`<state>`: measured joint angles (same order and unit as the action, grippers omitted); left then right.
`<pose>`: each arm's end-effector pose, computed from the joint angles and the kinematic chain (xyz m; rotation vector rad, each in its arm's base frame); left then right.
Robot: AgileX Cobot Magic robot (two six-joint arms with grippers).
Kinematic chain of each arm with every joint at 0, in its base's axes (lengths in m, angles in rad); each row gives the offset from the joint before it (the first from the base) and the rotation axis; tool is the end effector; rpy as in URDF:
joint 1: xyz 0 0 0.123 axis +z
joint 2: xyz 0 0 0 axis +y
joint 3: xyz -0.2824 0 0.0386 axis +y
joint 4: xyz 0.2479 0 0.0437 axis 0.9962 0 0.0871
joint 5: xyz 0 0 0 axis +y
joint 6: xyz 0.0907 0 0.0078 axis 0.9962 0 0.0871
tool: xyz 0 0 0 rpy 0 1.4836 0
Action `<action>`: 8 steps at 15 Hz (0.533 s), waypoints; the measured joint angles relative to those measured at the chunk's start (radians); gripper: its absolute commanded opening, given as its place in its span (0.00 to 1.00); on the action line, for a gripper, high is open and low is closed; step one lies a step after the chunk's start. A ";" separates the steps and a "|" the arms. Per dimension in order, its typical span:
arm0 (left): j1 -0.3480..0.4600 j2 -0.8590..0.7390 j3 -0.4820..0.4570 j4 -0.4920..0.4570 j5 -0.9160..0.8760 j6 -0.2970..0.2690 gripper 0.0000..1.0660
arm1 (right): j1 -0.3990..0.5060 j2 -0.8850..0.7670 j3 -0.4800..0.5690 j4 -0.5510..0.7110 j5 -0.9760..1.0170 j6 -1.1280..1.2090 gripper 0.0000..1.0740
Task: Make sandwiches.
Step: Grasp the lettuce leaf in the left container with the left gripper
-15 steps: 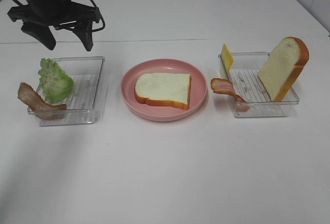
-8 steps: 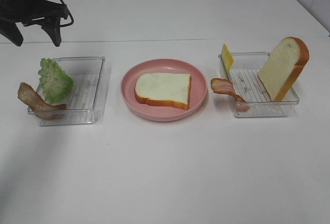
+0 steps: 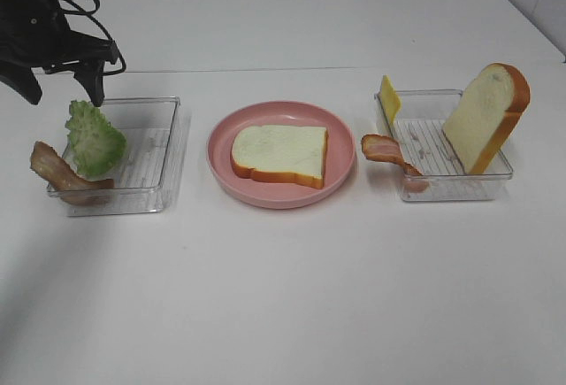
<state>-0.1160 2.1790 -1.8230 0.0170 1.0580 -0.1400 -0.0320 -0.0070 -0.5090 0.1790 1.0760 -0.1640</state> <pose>0.4595 -0.0522 0.1989 -0.0253 2.8974 -0.0226 -0.0079 0.0145 0.2794 -0.1456 2.0266 0.0908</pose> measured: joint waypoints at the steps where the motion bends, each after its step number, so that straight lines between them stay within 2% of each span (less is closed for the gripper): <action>1: 0.000 0.021 0.000 0.001 0.000 0.002 0.72 | 0.000 0.000 0.000 0.000 0.000 0.000 0.81; 4: 0.000 0.054 0.000 0.006 -0.008 0.008 0.71 | 0.000 0.000 0.000 0.000 0.000 0.000 0.81; 6: 0.000 0.062 0.000 0.007 -0.020 0.029 0.62 | 0.000 0.000 0.000 0.000 0.000 0.000 0.81; 8: 0.000 0.063 0.000 0.008 -0.026 0.034 0.60 | 0.000 0.000 0.000 0.000 0.000 0.000 0.81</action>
<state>-0.1160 2.2420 -1.8230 0.0250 1.0320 -0.1060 -0.0320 -0.0070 -0.5090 0.1790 1.0760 -0.1640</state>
